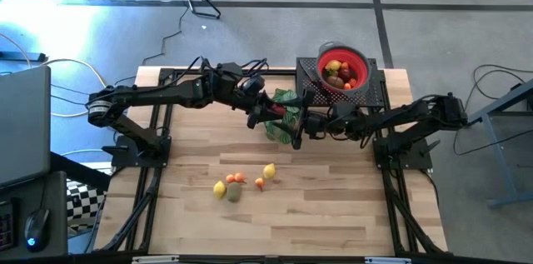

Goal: Pick & Place Fruit
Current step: Put the pomegranate into the red colander, then put the lemon into the red colander

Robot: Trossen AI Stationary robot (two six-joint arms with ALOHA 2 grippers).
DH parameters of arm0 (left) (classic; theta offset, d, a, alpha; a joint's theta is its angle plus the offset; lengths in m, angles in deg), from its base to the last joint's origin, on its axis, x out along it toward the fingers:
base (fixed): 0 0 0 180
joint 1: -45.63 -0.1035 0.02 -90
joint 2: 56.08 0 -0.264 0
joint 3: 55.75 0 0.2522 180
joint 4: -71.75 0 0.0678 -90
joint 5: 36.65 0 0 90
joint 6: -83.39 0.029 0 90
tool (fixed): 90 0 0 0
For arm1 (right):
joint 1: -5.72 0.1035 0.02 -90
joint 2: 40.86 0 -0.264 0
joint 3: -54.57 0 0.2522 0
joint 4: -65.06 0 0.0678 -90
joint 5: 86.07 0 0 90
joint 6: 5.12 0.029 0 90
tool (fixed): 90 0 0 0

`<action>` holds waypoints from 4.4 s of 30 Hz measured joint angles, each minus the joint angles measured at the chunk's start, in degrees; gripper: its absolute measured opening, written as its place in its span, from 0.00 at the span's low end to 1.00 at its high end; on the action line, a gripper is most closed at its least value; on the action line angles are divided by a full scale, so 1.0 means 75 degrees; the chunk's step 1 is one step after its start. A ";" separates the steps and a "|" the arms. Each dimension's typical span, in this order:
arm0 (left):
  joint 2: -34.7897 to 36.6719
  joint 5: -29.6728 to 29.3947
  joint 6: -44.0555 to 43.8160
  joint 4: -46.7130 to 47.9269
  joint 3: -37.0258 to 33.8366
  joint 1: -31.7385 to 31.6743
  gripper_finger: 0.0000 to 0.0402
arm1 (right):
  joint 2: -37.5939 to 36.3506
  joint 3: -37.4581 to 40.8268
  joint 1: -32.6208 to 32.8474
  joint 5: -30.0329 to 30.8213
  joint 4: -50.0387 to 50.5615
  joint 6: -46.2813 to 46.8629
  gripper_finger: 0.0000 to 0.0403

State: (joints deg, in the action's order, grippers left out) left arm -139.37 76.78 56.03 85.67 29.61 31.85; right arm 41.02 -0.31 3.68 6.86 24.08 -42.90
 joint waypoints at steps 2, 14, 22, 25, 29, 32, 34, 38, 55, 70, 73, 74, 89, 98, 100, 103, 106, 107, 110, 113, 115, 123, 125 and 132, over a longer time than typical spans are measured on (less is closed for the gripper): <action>0.0000 -0.0001 0.0000 0.0007 0.0000 0.0000 0.51 | 0.0000 0.0000 0.0000 0.0028 0.0000 0.0000 0.66; 0.0000 -0.0013 0.0000 -0.0005 0.0000 0.0000 0.51 | 0.0000 0.0003 0.0003 0.0378 0.0026 0.0000 0.53; 0.0000 -0.0008 0.0003 -0.0005 0.0000 -0.0012 0.55 | 0.0000 0.0003 0.0000 0.0399 0.0025 0.0000 0.51; 0.0000 -0.0126 0.0003 -0.0011 0.0000 -0.0012 0.57 | 0.0000 0.0003 0.0000 0.0415 0.0026 0.0000 0.50; 0.0012 -0.0356 0.0006 -0.0030 0.0000 -0.0012 0.60 | 0.0000 0.0003 0.0000 0.0425 0.0038 0.0003 0.50; 0.0012 -0.0398 0.0006 -0.0033 0.0000 -0.0012 0.64 | 0.0000 0.0003 0.0000 0.0419 0.0060 0.0003 0.50; 0.0012 -0.0409 0.0008 -0.0060 0.0000 -0.0012 0.67 | 0.0000 0.0003 0.0000 0.0403 0.0075 0.0003 0.50; 0.0012 -0.0432 0.0159 -0.0081 0.0000 -0.0012 0.73 | 0.0000 0.0003 0.0002 0.0390 0.0080 0.0003 0.50; 0.0073 -0.0146 0.0676 -0.0448 0.0506 -0.0551 0.77 | -0.0003 0.0003 0.0039 0.1684 0.0193 -0.0007 0.50; 0.0073 0.0792 0.0646 0.0056 0.0807 -0.1336 0.77 | -0.1322 0.0003 -0.0089 0.4443 0.1671 -0.0396 0.50; 0.0073 0.0845 0.0748 0.0053 0.0807 -0.1323 0.77 | -0.1902 0.0003 -0.0325 0.4382 0.2485 0.0179 0.50; 0.0073 0.0888 0.0796 0.0056 0.0807 -0.1311 0.77 | -0.2077 0.0003 -0.0408 0.4354 0.2747 0.0352 0.50; 0.0073 0.1031 0.0842 0.0295 0.0807 -0.1314 0.77 | -0.3534 0.0003 -0.1559 0.4304 0.4933 0.2588 0.50; 0.0070 0.1028 0.0845 0.0633 0.0810 -0.1312 0.77 | -0.3552 -0.0012 -0.2535 0.4416 0.6211 0.4376 0.50; 0.0070 0.1028 0.0843 0.0633 0.0810 -0.1311 0.77 | -0.3550 -0.0012 -0.2787 0.4417 0.6556 0.4852 0.50; 0.0070 0.1028 0.0842 0.0633 0.0810 -0.1311 0.77 | -0.3550 -0.0015 -0.3141 0.4389 0.7166 0.5649 0.50; 0.0070 0.1028 0.0842 0.0633 0.0810 -0.1311 0.77 | -0.3550 -0.0015 -0.3440 0.4366 0.7690 0.6280 0.50; 0.0070 0.1028 0.0842 0.0633 0.0810 -0.1311 0.77 | -0.3539 -0.0015 -0.3530 0.4341 0.7810 0.6454 0.50; 0.0070 0.1028 0.0845 0.0633 0.0810 -0.1311 0.77 | -0.3496 -0.0015 -0.3783 0.4099 0.8033 0.6954 0.50; 0.0070 0.1025 0.0842 0.0633 0.0810 -0.1311 0.77 | -0.3474 -0.0017 -0.3997 0.3886 0.8205 0.7413 0.50; 0.0070 0.1024 0.0842 0.0633 0.0810 -0.1311 0.77 | -0.3471 -0.0017 -0.4107 0.3770 0.8326 0.7648 0.50; 0.0070 0.1022 0.0817 0.0797 0.0810 -0.1311 0.77 | -0.3468 -0.0017 -0.4199 0.3826 0.8434 0.7587 0.57; 0.0070 0.1019 0.0816 0.0842 0.0810 -0.1311 0.77 | -0.3468 -0.0017 -0.4199 0.3838 0.8427 0.7441 0.62; 0.0070 0.1019 0.0816 0.0840 0.0810 -0.1311 0.77 | -0.3513 -0.0017 -0.4198 0.3773 0.8268 0.7132 0.80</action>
State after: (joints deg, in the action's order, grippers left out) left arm -138.84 84.42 62.15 91.97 35.68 22.02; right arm 14.68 -0.44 -27.80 35.15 86.08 10.60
